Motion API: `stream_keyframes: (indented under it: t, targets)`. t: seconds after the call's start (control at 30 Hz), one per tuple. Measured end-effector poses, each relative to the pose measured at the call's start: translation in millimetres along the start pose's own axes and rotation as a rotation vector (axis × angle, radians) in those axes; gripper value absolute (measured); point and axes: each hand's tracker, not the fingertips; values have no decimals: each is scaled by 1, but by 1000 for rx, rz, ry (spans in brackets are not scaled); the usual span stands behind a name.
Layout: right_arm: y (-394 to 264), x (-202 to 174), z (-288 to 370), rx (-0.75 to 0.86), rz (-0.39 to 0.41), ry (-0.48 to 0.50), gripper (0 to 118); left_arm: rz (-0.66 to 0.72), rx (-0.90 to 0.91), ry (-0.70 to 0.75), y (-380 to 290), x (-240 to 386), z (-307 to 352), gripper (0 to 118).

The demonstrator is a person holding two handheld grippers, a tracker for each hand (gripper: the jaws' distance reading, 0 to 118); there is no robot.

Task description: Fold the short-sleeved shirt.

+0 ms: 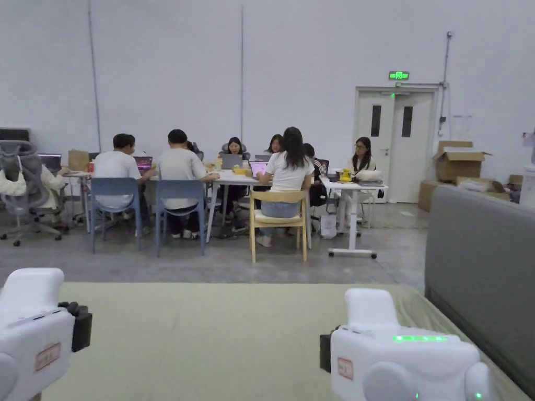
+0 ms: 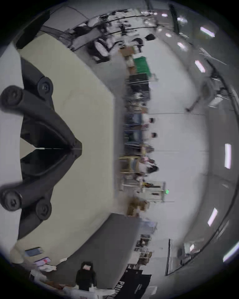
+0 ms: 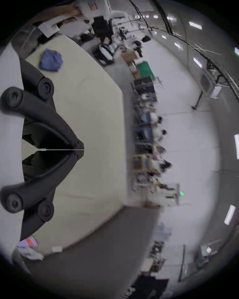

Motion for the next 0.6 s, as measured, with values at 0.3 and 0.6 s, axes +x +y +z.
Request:
stream_keyframes:
  t: [0.3,0.6]
  targets:
    - [23,58,68,195,46,-143,3,-32,134,-69,16,83,45,0]
    - [16,43,67,191,54,-137,3,-13,108,-67,11,77,59,0]
